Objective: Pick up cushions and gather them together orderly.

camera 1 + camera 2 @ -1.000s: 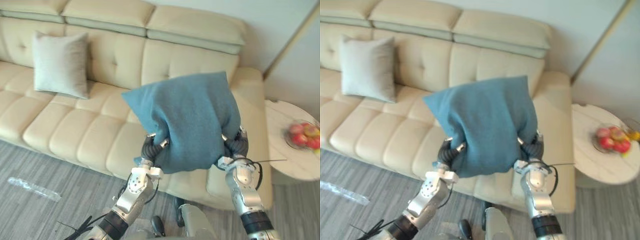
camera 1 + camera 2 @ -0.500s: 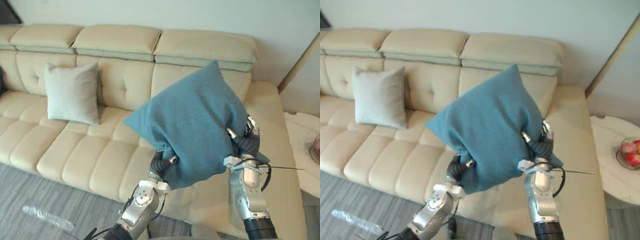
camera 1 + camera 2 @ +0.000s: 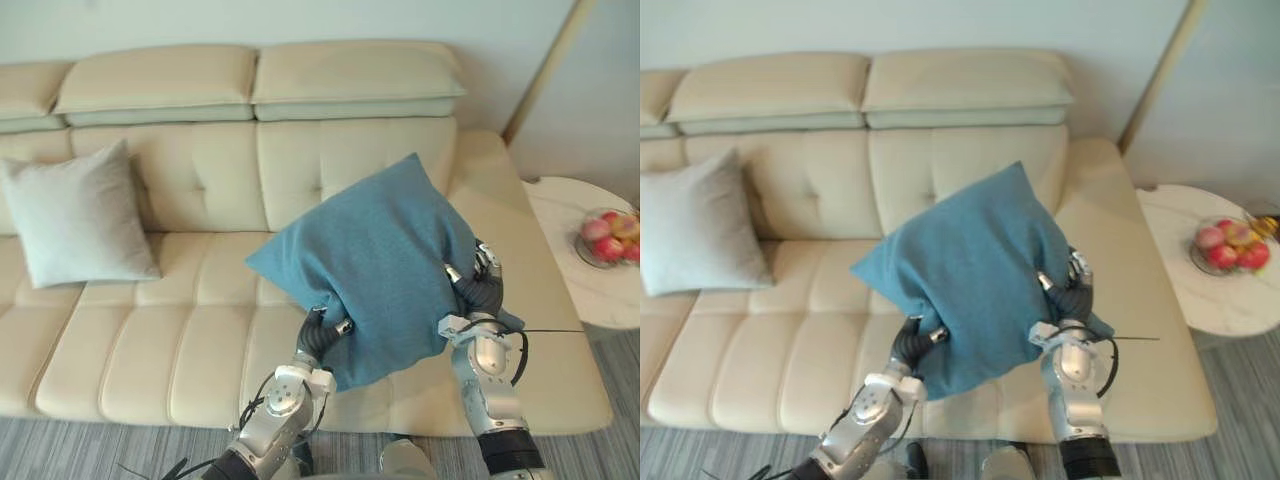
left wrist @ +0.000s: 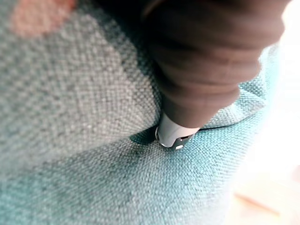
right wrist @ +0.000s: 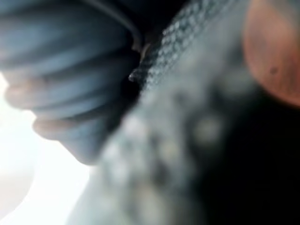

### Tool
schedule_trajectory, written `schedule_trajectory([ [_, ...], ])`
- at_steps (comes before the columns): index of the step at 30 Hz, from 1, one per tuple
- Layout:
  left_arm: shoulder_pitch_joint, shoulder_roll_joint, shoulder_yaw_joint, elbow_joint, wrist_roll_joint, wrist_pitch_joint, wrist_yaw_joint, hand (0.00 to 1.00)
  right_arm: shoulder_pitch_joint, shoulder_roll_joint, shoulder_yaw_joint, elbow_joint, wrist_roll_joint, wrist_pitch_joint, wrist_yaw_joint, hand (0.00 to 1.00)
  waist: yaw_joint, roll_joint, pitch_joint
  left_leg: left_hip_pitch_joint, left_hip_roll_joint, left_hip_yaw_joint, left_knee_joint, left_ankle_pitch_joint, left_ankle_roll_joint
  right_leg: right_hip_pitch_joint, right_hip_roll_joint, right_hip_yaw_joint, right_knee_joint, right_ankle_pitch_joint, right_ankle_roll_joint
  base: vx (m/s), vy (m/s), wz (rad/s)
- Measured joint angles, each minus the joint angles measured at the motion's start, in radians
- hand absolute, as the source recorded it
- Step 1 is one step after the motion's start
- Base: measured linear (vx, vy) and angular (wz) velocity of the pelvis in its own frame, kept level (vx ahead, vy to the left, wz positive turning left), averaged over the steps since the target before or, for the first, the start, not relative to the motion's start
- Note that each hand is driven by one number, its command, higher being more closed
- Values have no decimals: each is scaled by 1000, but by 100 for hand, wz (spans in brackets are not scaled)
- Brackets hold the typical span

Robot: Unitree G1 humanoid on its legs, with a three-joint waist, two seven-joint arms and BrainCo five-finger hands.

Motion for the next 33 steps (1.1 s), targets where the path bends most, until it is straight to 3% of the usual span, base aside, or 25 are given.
schedule_trajectory([
  [1,0,0,2,0,2,2,0,100,3,-1,0,0,0,1,0,100,-4,-2,0,5,-3,5,-1,0,0,3,-10,-55,0,-3,-4,11,-26,-46],
  [5,-1,-8,4,-5,15,6,-2,100,58,-26,1,-2,0,6,0,100,-19,-4,1,36,19,-33,22,-4,-6,92,15,-72,-88,9,9,32,-48,-4],
  [8,-1,-9,6,-22,15,6,-2,100,85,-26,1,-4,0,6,0,100,-1,-3,1,14,65,-51,98,-34,-34,114,43,-87,-95,-2,-3,-1,-108,10],
  [11,-2,-10,8,-26,16,7,-2,100,88,-26,1,-4,0,6,0,100,18,-3,5,-39,93,-110,209,-36,-38,113,60,-87,-92,-17,-20,-33,-88,-3],
  [14,-2,-17,18,-28,19,8,-2,100,86,-27,1,-4,0,6,0,100,30,8,2,-34,87,-196,193,-31,-45,123,72,-78,-118,-5,-30,-14,-50,-12],
  [16,-14,-33,29,-34,36,7,-2,100,79,-37,0,-8,0,5,0,100,27,11,1,-30,71,-228,108,-7,-65,118,75,-78,-177,41,-29,0,0,0],
  [21,-39,-33,46,-35,57,5,0,100,35,-44,1,-7,-23,9,0,100,32,10,16,-33,47,-200,1,10,-65,65,72,-44,-233,112,-17,-31,28,-21],
  [23,-72,-33,66,-36,81,-3,14,100,-27,-55,12,-6,-44,9,-4,100,40,8,26,-83,34,-162,-9,16,-57,-11,65,-5,-233,140,-14,-106,47,-48],
  [24,-110,-31,86,-36,103,-7,27,100,-76,-63,23,-5,-61,9,-14,100,40,5,33,-133,25,-145,-9,19,-51,-64,57,5,-245,163,-12,-242,47,-41],
  [25,-312,-7,166,-35,155,-13,96,100,-287,-64,29,17,-124,10,-74,100,39,-8,96,-291,18,-129,31,39,-48,-197,45,27,-284,234,-11,-241,22,-25],
  [27,-430,2,196,-35,196,-14,166,100,-382,-64,29,31,-163,18,-133,100,45,-8,124,-333,34,-128,58,39,-49,-226,56,30,-284,246,-14,-139,-21,-6],
  [30,-598,23,252,7,226,-21,190,100,-526,-65,2,72,-169,21,-160,100,61,-14,171,-349,43,-137,66,37,-51,-235,62,30,-279,256,-7,-25,-8,2],
  [33,-1031,60,374,201,262,-23,321,100,-972,-106,-9,294,-210,21,-248,100,60,-26,245,-494,41,-154,147,42,-48,-345,56,32,-270,298,-1,-142,-11,13],
])
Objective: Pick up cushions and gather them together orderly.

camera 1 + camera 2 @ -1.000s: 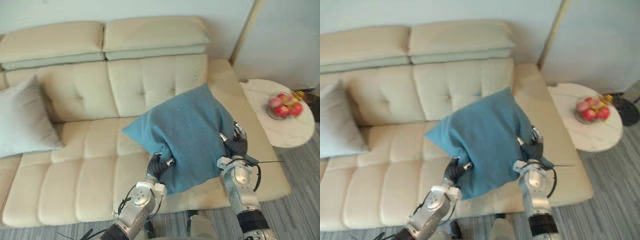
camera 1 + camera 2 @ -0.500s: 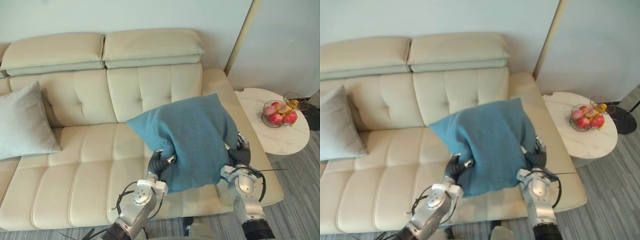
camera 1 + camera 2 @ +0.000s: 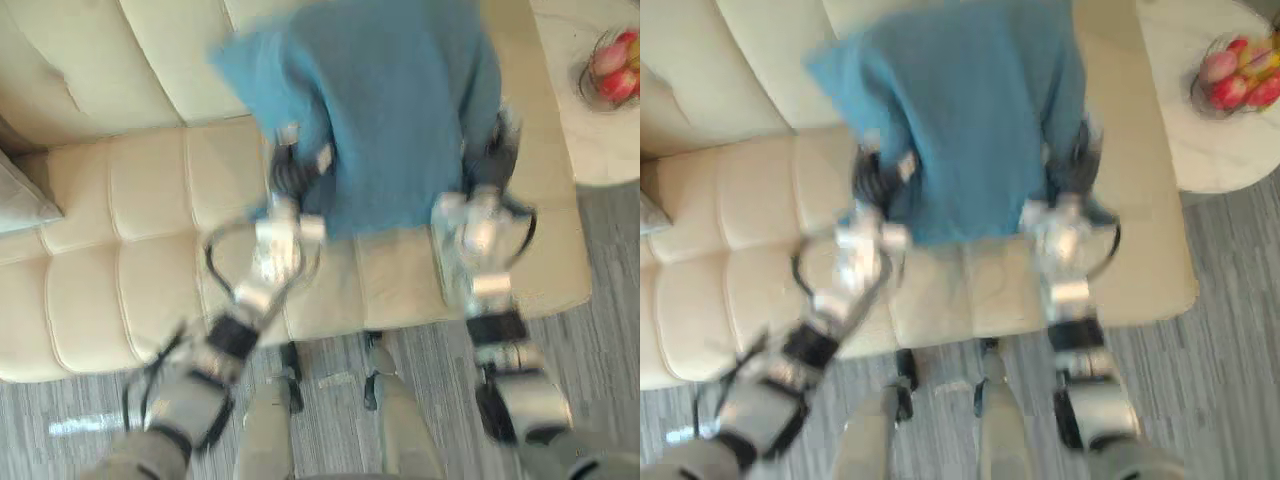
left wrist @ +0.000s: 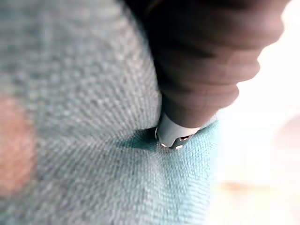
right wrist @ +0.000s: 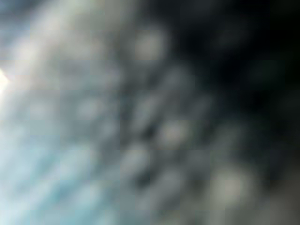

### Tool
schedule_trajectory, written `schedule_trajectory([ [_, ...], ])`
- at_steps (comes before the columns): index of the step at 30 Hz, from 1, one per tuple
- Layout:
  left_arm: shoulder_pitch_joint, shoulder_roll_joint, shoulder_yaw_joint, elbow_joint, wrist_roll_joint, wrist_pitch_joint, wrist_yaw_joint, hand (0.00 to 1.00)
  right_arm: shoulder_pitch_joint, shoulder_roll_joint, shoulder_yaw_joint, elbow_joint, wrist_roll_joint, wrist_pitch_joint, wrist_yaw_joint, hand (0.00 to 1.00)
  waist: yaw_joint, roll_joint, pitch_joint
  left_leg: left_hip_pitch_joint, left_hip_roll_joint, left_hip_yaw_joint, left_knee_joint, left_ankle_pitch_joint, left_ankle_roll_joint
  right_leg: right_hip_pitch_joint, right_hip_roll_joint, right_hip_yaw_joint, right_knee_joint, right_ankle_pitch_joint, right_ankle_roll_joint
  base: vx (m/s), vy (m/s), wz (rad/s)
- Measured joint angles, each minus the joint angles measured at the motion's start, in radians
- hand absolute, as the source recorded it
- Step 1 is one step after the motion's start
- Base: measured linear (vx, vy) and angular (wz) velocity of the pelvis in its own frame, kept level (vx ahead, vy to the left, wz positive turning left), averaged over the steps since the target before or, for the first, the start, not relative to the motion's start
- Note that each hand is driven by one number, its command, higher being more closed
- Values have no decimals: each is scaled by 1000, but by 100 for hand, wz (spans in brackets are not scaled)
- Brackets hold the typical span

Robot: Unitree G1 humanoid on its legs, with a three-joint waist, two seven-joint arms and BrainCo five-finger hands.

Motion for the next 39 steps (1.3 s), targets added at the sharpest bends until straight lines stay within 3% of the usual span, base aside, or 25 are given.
schedule_trajectory([
  [2,-130,12,67,66,31,-21,37,100,-143,9,-1,79,-19,-1,-27,100,-2,2,54,-19,1,-17,26,0,1,-2,-2,-3,0,7,5,-84,7,10],
  [6,-327,34,125,265,51,-34,93,100,-320,11,0,257,-28,5,-57,100,-1,4,59,-73,-5,-50,40,2,4,-31,-7,-23,-2,16,9,-42,15,20],
  [7,-369,36,142,319,53,-34,99,0,-366,10,-1,298,-28,8,-65,0,-1,4,58,-88,-13,-56,41,5,8,-43,-12,-27,-4,22,14,-27,33,20],
  [12,-510,69,181,482,65,-33,109,0,-539,4,-5,422,-25,9,-89,0,-5,6,60,-203,-36,-72,67,14,22,-131,-35,-35,-12,51,26,-33,53,18],
  [18,-559,63,213,569,25,-26,35,0,-584,1,-37,489,44,9,-67,0,-8,7,67,-304,-45,-75,101,18,31,-218,-48,-36,-1,71,29,-35,51,6],
  [26,-538,-13,305,574,-34,8,-26,0,-529,21,-41,474,136,41,14,0,0,5,94,-445,11,-73,212,-6,29,-311,-10,-20,11,71,29,-50,-4,-9],
  [34,-405,-19,341,466,-93,-7,-75,0,-396,31,-41,321,215,32,71,0,2,4,94,-448,44,-67,246,-17,21,-324,18,-5,44,70,29,-39,-8,-12],
  [39,-310,-1,342,394,-118,-18,-109,0,-264,-26,-42,166,221,16,89,0,3,4,94,-409,45,-62,243,-13,21,-318,20,17,107,29,24,-43,-15,0],
])
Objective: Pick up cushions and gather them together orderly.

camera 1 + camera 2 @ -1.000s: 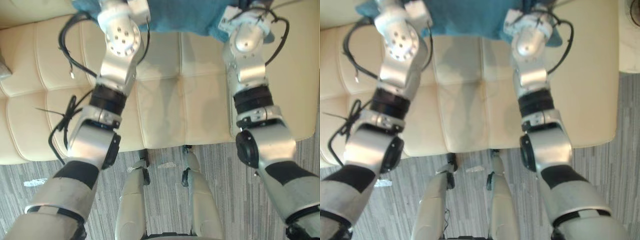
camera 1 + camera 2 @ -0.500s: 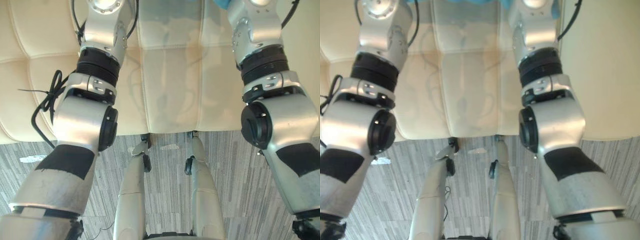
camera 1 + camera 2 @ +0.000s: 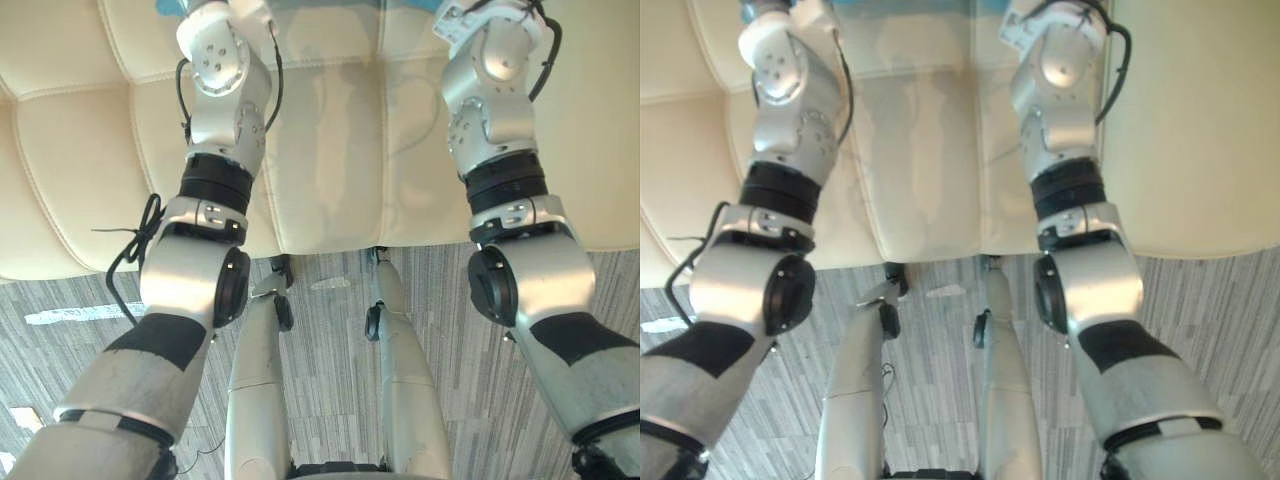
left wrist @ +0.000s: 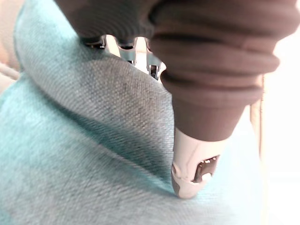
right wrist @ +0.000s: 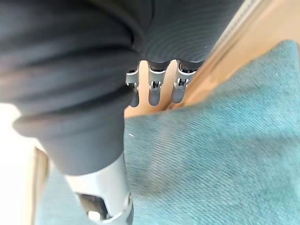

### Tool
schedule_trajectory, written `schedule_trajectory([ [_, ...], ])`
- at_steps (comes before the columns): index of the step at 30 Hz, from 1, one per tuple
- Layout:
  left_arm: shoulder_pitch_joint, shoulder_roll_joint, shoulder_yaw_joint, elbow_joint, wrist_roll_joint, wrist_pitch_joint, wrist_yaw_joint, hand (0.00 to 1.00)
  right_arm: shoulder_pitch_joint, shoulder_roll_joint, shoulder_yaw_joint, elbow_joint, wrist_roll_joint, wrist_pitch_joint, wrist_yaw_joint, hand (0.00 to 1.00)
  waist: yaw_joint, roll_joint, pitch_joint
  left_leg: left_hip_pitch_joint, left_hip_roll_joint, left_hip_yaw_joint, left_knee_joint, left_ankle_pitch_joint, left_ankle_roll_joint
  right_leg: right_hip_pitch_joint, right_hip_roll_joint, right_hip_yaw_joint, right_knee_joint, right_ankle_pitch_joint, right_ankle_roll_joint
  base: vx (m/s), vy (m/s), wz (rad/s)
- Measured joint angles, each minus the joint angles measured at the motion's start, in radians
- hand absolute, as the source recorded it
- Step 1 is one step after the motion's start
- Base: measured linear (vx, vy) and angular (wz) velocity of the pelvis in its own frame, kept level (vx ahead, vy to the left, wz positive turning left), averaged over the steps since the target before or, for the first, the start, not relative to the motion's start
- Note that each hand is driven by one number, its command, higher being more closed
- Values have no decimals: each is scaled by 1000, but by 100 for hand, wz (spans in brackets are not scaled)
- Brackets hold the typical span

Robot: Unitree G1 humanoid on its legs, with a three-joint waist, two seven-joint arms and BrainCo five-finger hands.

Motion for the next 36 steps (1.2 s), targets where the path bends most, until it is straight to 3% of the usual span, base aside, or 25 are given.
schedule_trajectory([
  [4,158,117,17,-116,-45,-22,-52,0,223,-92,-38,-241,20,-41,44,0,-1,-1,1,109,4,4,-46,5,-8,78,3,-2,25,-45,-7,-15,-49,0],
  [9,432,176,50,-308,-61,-62,-105,0,608,-122,-91,-561,22,-93,112,0,2,-3,0,257,17,16,-88,2,-18,183,12,-15,73,-101,-30,45,-81,0],
  [10,457,174,53,-323,-60,-62,-109,0,640,-121,-91,-578,22,-97,117,0,2,-3,0,269,19,19,-88,1,-19,191,12,-18,81,-107,-32,83,-94,6],
  [13,779,77,53,-478,-49,-72,-141,0,980,-59,-99,-713,-15,-108,160,0,4,-4,-10,391,29,24,-91,-31,-33,278,13,-39,171,-200,-37,78,-70,10],
  [16,1018,-18,25,-483,-39,-69,-177,0,1177,16,-59,-710,-45,-108,204,0,4,-7,-59,449,34,29,-94,-56,-36,315,12,-50,216,-257,-38,93,-45,4],
  [19,1236,-109,-46,-422,22,-50,-243,0,1359,117,-11,-639,-101,-96,274,0,20,-7,-90,564,43,47,-111,-74,-42,407,15,-53,240,-297,-43,109,-15,-3],
  [24,1385,-174,-82,-111,137,1,-325,0,1478,231,1,-254,-161,-56,320,0,17,-8,-244,726,37,66,-204,-82,-51,525,19,-50,218,-346,-34,114,-6,-4],
  [29,1399,-172,-66,128,210,38,-348,0,1475,234,-37,121,-174,-16,344,0,5,4,-288,850,16,67,-319,-57,-60,652,21,-50,95,-311,-24,100,26,-2],
  [36,1412,-154,-60,199,293,67,-371,0,1475,234,-80,256,-169,24,356,0,-4,4,-332,947,-23,83,-401,-41,-57,765,13,-28,-39,-250,-6,102,60,-5],
])
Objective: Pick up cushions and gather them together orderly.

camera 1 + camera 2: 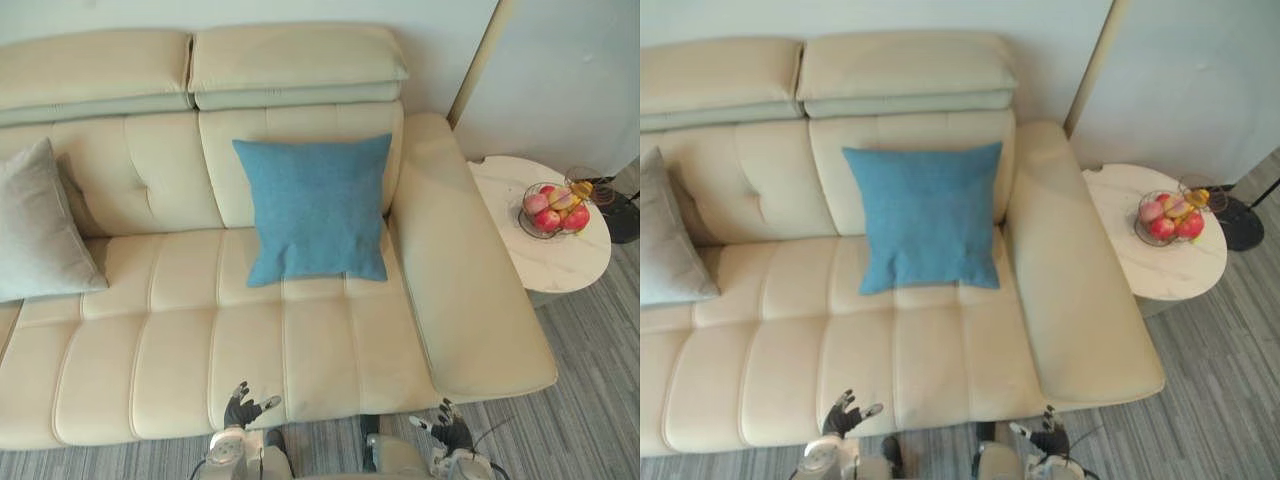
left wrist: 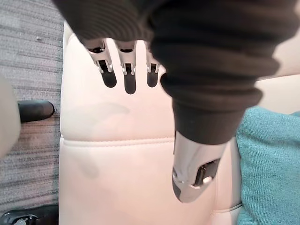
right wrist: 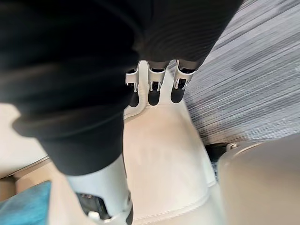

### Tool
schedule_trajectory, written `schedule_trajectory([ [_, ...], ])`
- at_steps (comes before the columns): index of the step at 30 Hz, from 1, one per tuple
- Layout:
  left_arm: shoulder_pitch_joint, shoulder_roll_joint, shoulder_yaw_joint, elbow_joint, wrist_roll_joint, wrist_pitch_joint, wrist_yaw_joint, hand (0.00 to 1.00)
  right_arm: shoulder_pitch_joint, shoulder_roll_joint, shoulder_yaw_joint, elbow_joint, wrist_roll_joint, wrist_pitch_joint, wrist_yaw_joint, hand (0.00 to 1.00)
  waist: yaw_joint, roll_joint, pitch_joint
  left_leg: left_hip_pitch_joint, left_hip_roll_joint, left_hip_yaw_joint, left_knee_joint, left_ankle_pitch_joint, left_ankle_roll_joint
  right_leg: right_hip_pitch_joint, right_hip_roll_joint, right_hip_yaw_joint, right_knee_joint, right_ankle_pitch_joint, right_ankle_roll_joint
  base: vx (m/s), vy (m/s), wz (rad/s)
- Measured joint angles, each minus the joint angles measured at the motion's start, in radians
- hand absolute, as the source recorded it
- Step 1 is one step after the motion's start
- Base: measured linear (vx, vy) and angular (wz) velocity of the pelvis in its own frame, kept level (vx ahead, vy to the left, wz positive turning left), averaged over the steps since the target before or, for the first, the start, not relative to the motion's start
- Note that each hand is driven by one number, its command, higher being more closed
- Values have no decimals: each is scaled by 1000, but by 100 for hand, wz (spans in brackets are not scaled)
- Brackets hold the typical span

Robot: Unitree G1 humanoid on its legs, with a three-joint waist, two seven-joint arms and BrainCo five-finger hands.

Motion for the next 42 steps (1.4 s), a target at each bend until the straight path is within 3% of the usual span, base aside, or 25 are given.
schedule_trajectory([
  [7,-44,35,-3,10,24,3,-1,0,-98,-2,18,57,-1,11,4,0,-3,-7,2,-10,-17,22,21,-6,13,-61,-11,26,78,10,2,-23,43,-19],
  [9,-79,38,0,5,34,4,-2,0,-112,-2,46,55,-1,15,3,0,6,-15,8,-19,-8,21,13,8,57,-53,-13,35,51,63,45,-148,35,-9],
  [10,-83,40,1,2,37,4,-2,0,-117,-1,46,54,-1,15,3,0,7,-12,11,-23,-1,26,13,8,57,-57,-10,32,79,44,45,-158,46,17],
  [11,-97,42,-2,-12,44,6,-3,0,-135,5,45,55,-2,21,4,0,-2,-21,18,-37,-10,4,18,25,57,-128,-33,16,407,-147,20,-95,-14,62],
  [12,-95,48,-3,-27,47,7,-4,0,-123,9,44,57,-2,24,5,0,-7,-35,17,-35,-27,-22,18,46,62,-145,-59,13,662,-237,53,-75,-16,72],
  [13,-93,48,-2,-31,47,7,-4,0,-119,10,44,57,-2,25,5,0,-7,-43,13,-39,-32,-28,21,52,66,-140,-66,13,706,-245,63,-98,-123,79],
  [14,-79,59,-1,-38,47,8,-3,0,-115,12,44,58,-2,25,7,0,-5,-64,-1,-72,-44,-49,54,56,66,-111,-81,29,774,-254,97,-110,-117,44],
  [15,-80,65,2,-40,47,8,-2,0,-116,14,44,59,-2,25,7,0,-2,-83,-9,-101,-46,-53,82,58,63,-104,-77,53,743,-277,126,-154,-146,31],
  [16,-80,66,12,-38,47,15,1,0,-134,10,43,59,-2,25,7,0,5,-80,-9,-125,-41,-60,95,64,54,-104,-52,58,708,-278,130,-171,-72,-11],
  [17,-80,60,16,-36,47,24,2,0,-154,3,43,55,-2,22,5,0,20,-54,-1,-135,-22,-62,75,82,45,-87,-18,65,635,-275,129,-221,-82,-21],
  [18,-80,41,14,-35,47,25,2,0,-176,-3,42,54,-2,20,-1,0,35,-40,7,-149,4,-56,46,121,45,-52,-1,78,564,-307,89,-228,-100,-13],
  [20,-98,29,7,-34,47,27,4,0,-194,10,43,38,-1,20,-7,0,44,-68,23,-203,-4,-49,95,127,40,-51,-14,76,518,-382,28,-290,-211,-5],
  [21,-101,23,0,-35,47,27,4,0,-194,12,43,24,-1,19,-8,0,49,-62,26,-221,6,-52,113,128,35,-46,-8,68,488,-390,13,-424,-228,-3],
  [22,-101,3,-14,-26,47,28,2,0,-201,8,43,6,0,8,-13,0,48,-20,60,-235,37,-77,144,134,16,-8,26,38,432,-377,-32,-326,-129,8],
  [23,-101,-10,-27,-26,48,28,0,0,-199,9,42,9,0,7,-16,0,38,-8,69,-232,50,-92,141,142,7,-2,40,21,437,-373,-39,-342,-123,20],
  [25,-86,-22,-45,-26,48,30,-1,0,-178,10,43,17,2,8,-19,0,29,-5,72,-217,58,-111,101,161,-8,-2,49,-3,449,-366,-52,-302,-117,37],
  [26,-75,-20,-56,-25,48,31,-1,0,-157,14,41,17,10,8,-24,0,16,-18,65,-223,58,-114,68,156,-8,-15,37,-32,430,-353,-73,-306,-94,50],
  [28,-80,-19,-62,-24,48,32,-1,0,-148,19,8,18,19,9,-24,0,3,-28,69,-259,48,-114,172,143,18,-39,13,-54,419,-339,-96,-251,9,35],
  [29,-78,-20,-70,-15,48,34,-1,0,-134,11,-2,20,20,8,-24,0,2,-28,65,-259,43,-113,271,102,43,-52,3,-58,401,-314,-97,-178,58,7],
  [31,-77,-18,-71,-6,48,36,-1,0,-120,8,-1,28,20,9,-23,0,1,-19,61,-241,48,-113,334,14,45,-61,1,-57,384,-293,-85,-96,128,-2],
  [33,-67,-18,-72,13,49,40,-2,0,-98,6,-1,47,20,14,-16,0,-1,1,51,-177,49,-110,306,-83,11,-68,5,-41,380,-276,-48,-62,204,-10],
  [35,-49,-10,-81,29,50,41,-6,0,-85,29,1,69,20,22,-7,0,0,-14,38,-142,24,-76,262,-78,21,-49,-8,-2,340,-253,-14,-15,192,-31],
  [39,-26,-1,-112,33,52,41,-8,0,-45,28,-17,80,20,23,-2,0,-15,0,-36,-76,-48,-52,118,-26,63,21,-52,16,171,-157,23,39,176,-6],
  [42,-28,0,-120,55,70,41,-9,0,-47,28,-39,108,19,27,3,0,-15,5,-48,-52,-77,-46,54,6,77,48,-69,16,104,-120,34,51,75,1],
])
